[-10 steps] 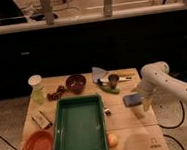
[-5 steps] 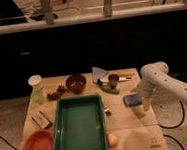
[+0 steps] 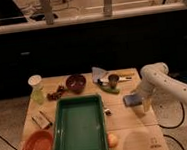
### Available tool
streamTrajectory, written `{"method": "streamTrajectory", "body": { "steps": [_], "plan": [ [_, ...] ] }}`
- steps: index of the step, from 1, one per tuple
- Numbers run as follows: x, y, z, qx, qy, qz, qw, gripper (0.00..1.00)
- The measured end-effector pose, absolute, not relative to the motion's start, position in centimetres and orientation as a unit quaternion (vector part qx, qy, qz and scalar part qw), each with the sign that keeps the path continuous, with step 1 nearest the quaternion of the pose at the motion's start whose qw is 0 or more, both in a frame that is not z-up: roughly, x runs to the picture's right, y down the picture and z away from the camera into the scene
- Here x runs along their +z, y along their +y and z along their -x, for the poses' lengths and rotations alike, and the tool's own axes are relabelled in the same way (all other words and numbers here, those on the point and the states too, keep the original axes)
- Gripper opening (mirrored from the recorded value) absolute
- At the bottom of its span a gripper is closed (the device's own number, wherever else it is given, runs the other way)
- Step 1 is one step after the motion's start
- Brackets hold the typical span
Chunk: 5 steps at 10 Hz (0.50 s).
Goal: Place sponge in tray
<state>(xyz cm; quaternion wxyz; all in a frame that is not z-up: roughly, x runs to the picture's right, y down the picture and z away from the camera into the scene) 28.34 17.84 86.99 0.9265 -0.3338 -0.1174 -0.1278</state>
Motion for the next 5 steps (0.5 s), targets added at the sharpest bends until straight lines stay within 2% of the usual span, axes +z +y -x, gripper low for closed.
{"method": "streamTrajectory", "body": {
  "steps": [5],
  "plan": [
    [87.06,18.24,-28.41,-0.13,-0.121,0.337,0.925,0.8]
  ]
}}
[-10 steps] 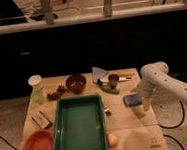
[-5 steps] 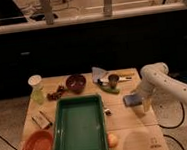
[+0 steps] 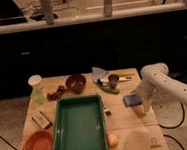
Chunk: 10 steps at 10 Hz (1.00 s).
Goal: Place sponge in tray
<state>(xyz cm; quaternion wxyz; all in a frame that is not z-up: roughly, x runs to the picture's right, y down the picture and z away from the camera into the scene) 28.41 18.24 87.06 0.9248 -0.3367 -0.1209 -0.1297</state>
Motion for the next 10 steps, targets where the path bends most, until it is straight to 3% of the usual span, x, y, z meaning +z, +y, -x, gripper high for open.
{"method": "streamTrajectory", "body": {
  "steps": [10],
  "plan": [
    [87.21,18.58,-28.44,-0.133,-0.128,0.339,0.922,0.8]
  ]
}}
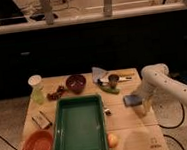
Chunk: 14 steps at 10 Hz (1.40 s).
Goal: Place sponge in tray
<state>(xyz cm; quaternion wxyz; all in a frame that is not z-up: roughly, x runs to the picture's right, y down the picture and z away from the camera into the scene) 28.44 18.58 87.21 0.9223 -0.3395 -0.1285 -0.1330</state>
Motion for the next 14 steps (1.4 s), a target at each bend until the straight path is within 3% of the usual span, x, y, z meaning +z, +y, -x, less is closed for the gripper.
{"method": "streamTrajectory", "body": {
  "steps": [14],
  "plan": [
    [87.3,19.01,-28.52,-0.138,-0.135,0.343,0.919,0.8]
  ]
}}
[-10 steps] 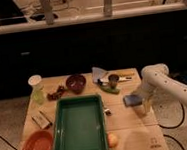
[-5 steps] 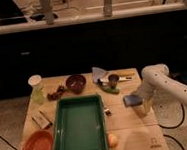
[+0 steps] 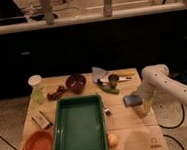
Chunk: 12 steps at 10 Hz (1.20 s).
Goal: Place sponge in tray
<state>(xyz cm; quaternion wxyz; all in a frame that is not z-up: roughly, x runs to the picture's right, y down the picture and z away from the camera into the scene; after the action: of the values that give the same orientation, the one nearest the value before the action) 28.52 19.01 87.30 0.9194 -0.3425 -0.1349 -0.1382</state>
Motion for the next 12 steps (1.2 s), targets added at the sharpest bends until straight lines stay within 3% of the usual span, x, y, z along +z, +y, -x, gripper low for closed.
{"method": "streamTrajectory", "body": {
  "steps": [12],
  "plan": [
    [87.45,19.43,-28.65,-0.143,-0.136,0.346,0.917,0.8]
  ]
}}
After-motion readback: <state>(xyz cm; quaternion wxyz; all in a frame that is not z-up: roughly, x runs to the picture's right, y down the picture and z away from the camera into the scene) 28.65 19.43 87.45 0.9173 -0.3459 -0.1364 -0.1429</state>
